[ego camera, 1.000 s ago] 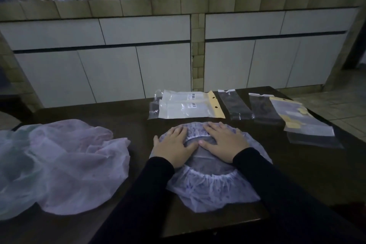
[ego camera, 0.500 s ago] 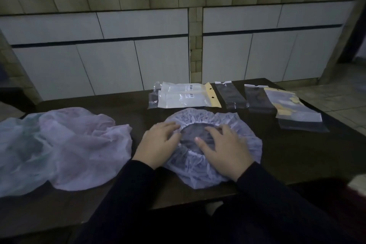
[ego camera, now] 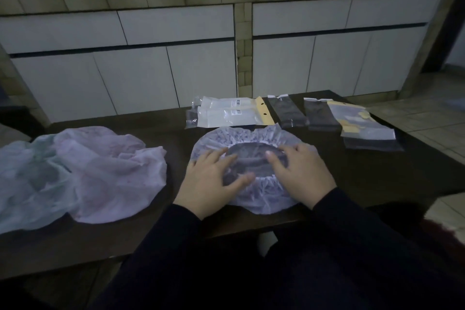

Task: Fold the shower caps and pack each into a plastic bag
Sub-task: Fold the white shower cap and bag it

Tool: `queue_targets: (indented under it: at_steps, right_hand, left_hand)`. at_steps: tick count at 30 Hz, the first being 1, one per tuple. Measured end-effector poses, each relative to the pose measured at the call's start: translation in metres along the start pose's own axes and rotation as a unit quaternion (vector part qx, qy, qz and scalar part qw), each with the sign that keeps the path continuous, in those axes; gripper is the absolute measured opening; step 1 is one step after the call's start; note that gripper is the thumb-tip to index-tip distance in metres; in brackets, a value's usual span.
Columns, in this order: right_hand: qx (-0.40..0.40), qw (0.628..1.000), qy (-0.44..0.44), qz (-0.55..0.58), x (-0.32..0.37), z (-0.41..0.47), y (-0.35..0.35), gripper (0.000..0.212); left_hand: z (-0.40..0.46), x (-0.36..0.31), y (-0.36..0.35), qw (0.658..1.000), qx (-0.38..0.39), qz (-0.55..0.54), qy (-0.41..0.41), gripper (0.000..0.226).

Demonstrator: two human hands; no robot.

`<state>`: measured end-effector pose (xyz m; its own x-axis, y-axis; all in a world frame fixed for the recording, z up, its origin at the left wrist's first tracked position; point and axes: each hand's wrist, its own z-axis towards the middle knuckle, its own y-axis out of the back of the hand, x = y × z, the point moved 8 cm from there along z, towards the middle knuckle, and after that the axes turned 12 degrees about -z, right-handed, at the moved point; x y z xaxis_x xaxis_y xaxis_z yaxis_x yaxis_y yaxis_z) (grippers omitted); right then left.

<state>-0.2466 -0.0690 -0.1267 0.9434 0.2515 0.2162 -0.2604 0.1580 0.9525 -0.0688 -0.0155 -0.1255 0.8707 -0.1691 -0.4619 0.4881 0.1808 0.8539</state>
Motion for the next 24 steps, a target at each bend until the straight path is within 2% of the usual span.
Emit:
queue_targets:
  at_steps: [1, 3, 9, 11, 14, 16, 19, 21, 24]
  right_hand:
    - [0.038, 0.999, -0.006, -0.003, 0.002, -0.003, -0.011, 0.066]
    - [0.062, 0.997, 0.012, -0.035, 0.004, -0.004, -0.025, 0.07]
    - [0.139, 0.983, 0.077, -0.091, -0.004, 0.006, -0.038, 0.075]
    - [0.145, 0.981, 0.09, -0.091, -0.005, 0.008, -0.036, 0.074]
    - [0.128, 0.981, 0.108, -0.093, -0.004, 0.007, -0.032, 0.072]
    - [0.071, 0.987, 0.12, -0.08, 0.0, 0.007, -0.02, 0.069]
    - [-0.045, 0.985, 0.154, -0.07, 0.008, 0.016, 0.005, 0.057]
    - [-0.01, 0.982, 0.173, -0.075, 0.008, 0.023, -0.001, 0.059]
    - [0.152, 0.967, 0.155, -0.131, -0.002, 0.024, -0.036, 0.071]
  left_hand:
    - [-0.001, 0.001, -0.011, 0.998, 0.054, -0.007, 0.019, 0.084]
    - [-0.004, 0.006, -0.026, 0.99, 0.133, 0.015, 0.05, 0.098]
    - [-0.002, 0.03, -0.023, 0.975, 0.204, 0.033, 0.087, 0.112]
    - [-0.002, 0.035, -0.021, 0.974, 0.207, 0.025, 0.089, 0.12]
    - [-0.004, 0.03, -0.017, 0.977, 0.194, 0.018, 0.088, 0.113]
    - [-0.004, 0.02, -0.01, 0.983, 0.164, 0.02, 0.079, 0.104]
    - [0.007, -0.002, 0.016, 0.998, 0.041, 0.034, 0.032, 0.082]
    - [0.014, -0.006, 0.02, 0.999, 0.002, 0.026, 0.02, 0.081]
    - [0.017, 0.014, -0.008, 0.993, 0.083, 0.051, 0.069, 0.095]
